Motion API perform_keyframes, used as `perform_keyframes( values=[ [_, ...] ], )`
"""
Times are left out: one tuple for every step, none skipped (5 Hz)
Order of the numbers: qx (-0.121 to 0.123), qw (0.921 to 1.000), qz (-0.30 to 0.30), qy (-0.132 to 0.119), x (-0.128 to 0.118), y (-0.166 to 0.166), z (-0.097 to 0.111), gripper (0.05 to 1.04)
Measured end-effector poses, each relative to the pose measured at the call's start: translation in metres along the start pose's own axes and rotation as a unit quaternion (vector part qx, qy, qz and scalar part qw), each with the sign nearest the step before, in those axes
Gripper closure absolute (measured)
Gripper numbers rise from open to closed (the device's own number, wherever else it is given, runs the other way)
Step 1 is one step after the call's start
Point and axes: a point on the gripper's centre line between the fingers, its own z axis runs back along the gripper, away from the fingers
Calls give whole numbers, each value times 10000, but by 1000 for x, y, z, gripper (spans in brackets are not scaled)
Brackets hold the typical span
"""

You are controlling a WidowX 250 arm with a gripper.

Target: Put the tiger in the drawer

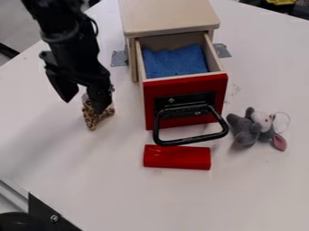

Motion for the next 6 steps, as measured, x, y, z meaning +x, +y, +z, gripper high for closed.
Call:
perform_keyframes(
  values=[
    [157, 9999, 8, 60, 5, 4, -21, 87],
    [202, 9997, 4, 151, 5, 2, -31, 87],
    [241, 9996, -2, 115, 6, 2, -32, 87],
    [247, 9995, 16, 181, 3, 2, -40, 121],
    [278, 9995, 28, 151, 3, 4, -43, 401],
    [305, 9995, 65, 102, 2, 7, -44, 707]
  ],
)
